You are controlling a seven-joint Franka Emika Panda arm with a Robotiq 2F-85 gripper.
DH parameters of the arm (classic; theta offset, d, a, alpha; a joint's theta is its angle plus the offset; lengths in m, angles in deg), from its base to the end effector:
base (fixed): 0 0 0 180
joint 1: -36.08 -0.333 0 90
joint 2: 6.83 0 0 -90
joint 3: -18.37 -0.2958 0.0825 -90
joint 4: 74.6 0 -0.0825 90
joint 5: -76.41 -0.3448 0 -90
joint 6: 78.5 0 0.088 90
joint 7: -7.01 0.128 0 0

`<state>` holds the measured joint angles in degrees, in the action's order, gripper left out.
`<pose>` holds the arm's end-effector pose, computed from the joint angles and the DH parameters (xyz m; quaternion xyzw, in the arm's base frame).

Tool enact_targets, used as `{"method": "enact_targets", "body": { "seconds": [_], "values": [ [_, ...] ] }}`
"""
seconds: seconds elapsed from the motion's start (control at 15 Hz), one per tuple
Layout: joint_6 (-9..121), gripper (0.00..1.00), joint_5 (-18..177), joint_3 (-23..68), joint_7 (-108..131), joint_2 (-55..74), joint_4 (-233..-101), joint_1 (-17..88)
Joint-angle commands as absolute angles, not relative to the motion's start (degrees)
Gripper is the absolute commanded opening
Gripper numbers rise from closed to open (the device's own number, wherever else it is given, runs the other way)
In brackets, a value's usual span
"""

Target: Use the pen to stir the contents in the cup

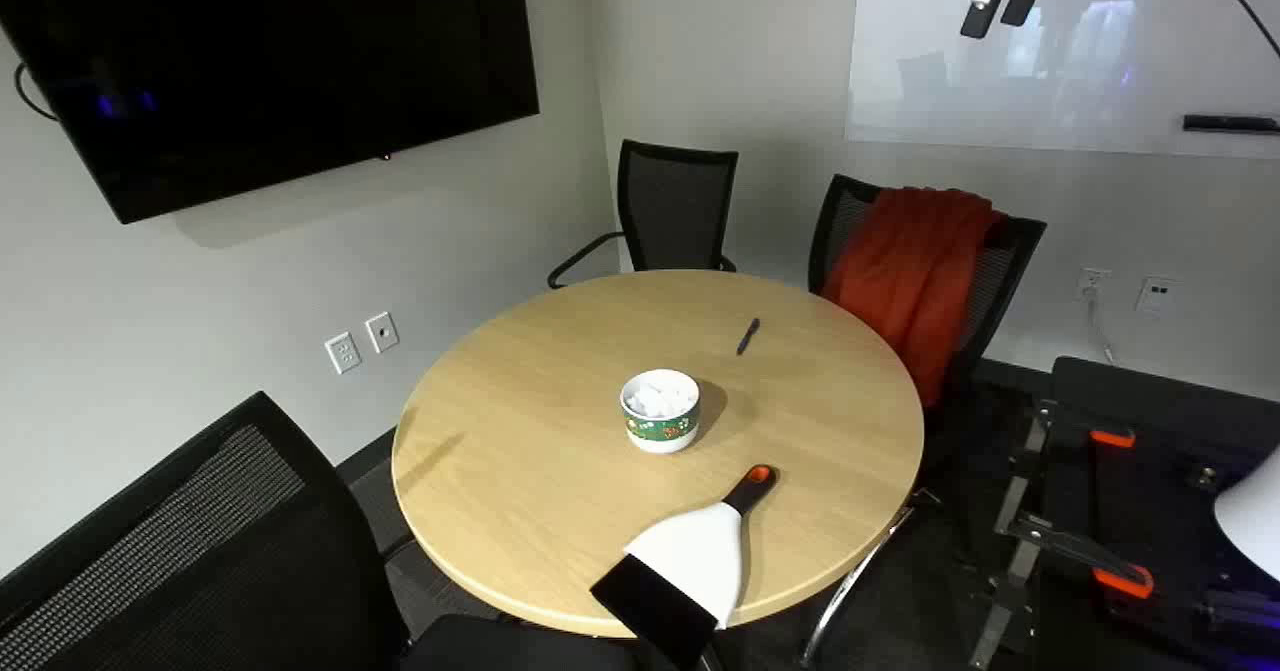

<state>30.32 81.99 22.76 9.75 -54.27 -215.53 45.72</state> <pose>0.2941 -0.0879 0.5541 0.9828 -0.1267 0.1305 0.0312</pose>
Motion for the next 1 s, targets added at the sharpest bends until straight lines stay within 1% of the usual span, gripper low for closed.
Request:
{"method": "enact_targets", "body": {
  "seconds": [0.0, 0.87, 0.93],
  "values": [
    [30.19, 1.00, 82.23, 23.02, 9.96, -54.23, -215.40, 45.35],
    [30.19, 1.00, 82.23, 23.02, 9.95, -54.23, -215.40, 45.35],
    [31.99, 1.00, 82.51, 22.86, 11.51, -52.97, -214.82, 46.18]
  ]
}}
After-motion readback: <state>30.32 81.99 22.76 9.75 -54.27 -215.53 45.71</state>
